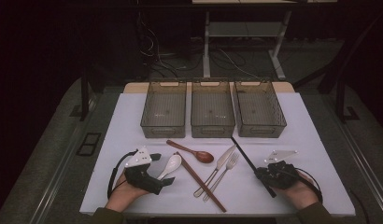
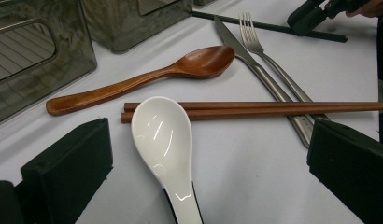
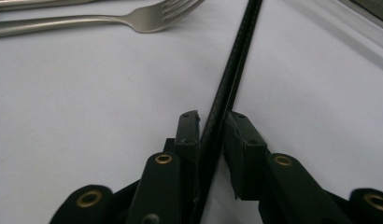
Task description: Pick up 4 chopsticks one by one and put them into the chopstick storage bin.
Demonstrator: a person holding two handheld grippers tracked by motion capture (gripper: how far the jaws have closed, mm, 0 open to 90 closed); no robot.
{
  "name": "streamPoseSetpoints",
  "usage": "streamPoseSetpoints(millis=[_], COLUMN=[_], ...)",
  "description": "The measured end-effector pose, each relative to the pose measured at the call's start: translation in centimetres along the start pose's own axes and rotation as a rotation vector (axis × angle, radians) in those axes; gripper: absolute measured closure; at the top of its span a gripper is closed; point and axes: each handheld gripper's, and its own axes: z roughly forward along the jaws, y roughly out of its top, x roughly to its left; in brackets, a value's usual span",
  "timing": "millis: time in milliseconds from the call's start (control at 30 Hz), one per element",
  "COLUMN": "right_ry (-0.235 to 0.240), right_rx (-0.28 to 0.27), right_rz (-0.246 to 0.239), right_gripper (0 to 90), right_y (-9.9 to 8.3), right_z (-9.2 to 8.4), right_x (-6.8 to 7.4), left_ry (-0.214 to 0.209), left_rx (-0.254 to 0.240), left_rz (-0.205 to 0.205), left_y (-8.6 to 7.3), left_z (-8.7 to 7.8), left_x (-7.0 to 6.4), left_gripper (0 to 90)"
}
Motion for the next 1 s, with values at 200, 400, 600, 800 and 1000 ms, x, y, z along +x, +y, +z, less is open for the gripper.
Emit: streamPoseSetpoints(millis=[200,400,600,800,1000], right_ry=[-0.005,-0.009,0.002,0.012,0.052], right_rx=[0.007,0.012,0.015,0.018,-0.006], right_rz=[-0.007,-0.010,-0.019,-0.018,0.013], right_gripper=[75.7,76.9,78.1,78.0,69.8], right_y=[-0.2,-0.4,-0.6,-0.6,-0.6], right_z=[-0.2,-0.4,-0.6,-0.6,-1.2], right_x=[-0.6,-1.3,-2.0,-2.2,-2.5], left_ry=[-0.001,-0.001,-0.001,-0.003,-0.003], left_rx=[0.001,0.000,0.000,0.000,0.000], left_rz=[0.000,0.000,0.003,0.006,0.001], left_y=[0.0,0.0,0.0,0.0,0.0], left_z=[0.0,0.0,0.0,0.0,0.0], left_x=[0.0,0.0,0.0,0.0,0.0], left_gripper=[0.0,0.0,0.0,0.0,0.0])
